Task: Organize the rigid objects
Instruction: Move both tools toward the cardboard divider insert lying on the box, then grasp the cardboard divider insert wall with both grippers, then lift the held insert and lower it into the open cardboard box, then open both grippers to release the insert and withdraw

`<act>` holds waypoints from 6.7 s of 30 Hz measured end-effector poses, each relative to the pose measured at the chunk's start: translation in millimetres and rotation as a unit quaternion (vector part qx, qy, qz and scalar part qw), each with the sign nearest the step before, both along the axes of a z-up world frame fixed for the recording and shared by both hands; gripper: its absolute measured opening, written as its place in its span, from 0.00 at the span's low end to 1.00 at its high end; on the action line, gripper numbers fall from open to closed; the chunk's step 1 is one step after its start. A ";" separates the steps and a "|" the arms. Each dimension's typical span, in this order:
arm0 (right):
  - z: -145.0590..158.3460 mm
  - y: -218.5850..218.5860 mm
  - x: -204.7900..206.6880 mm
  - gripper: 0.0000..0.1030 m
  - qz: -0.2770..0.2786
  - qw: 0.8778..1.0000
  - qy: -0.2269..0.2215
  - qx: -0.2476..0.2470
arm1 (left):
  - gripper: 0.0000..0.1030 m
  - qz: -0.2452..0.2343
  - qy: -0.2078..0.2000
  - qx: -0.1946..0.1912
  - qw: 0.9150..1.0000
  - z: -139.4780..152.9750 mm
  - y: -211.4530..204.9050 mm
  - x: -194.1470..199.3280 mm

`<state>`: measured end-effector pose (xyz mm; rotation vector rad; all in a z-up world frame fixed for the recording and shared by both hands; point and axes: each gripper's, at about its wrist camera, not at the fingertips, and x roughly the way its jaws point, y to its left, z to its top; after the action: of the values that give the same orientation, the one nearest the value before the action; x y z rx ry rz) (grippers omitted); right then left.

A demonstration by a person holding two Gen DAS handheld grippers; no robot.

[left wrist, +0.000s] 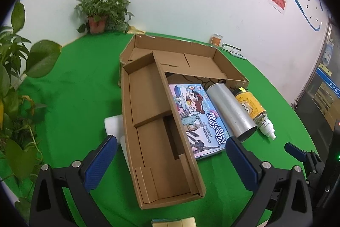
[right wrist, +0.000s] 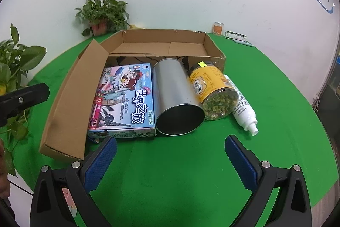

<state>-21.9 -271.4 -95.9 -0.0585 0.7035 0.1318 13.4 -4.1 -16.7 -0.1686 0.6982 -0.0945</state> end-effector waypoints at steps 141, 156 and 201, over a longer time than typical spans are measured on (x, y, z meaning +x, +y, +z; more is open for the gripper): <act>67.2 205.2 346.1 0.24 0.214 0.973 0.030 0.079 | 0.15 0.000 0.073 -0.009 0.997 26.0 86.6 259.5; 6.2 207.4 426.2 0.24 0.214 0.961 0.115 0.134 | 0.17 -0.003 0.124 0.035 0.992 4.8 77.5 302.1; 48.6 89.1 329.9 0.90 0.034 0.995 0.034 0.083 | 0.28 0.008 0.046 0.070 0.996 9.6 81.5 229.1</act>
<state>308.0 -182.3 -47.4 0.0815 0.7560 0.2589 242.6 77.4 -7.1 -0.0439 0.7927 -0.0226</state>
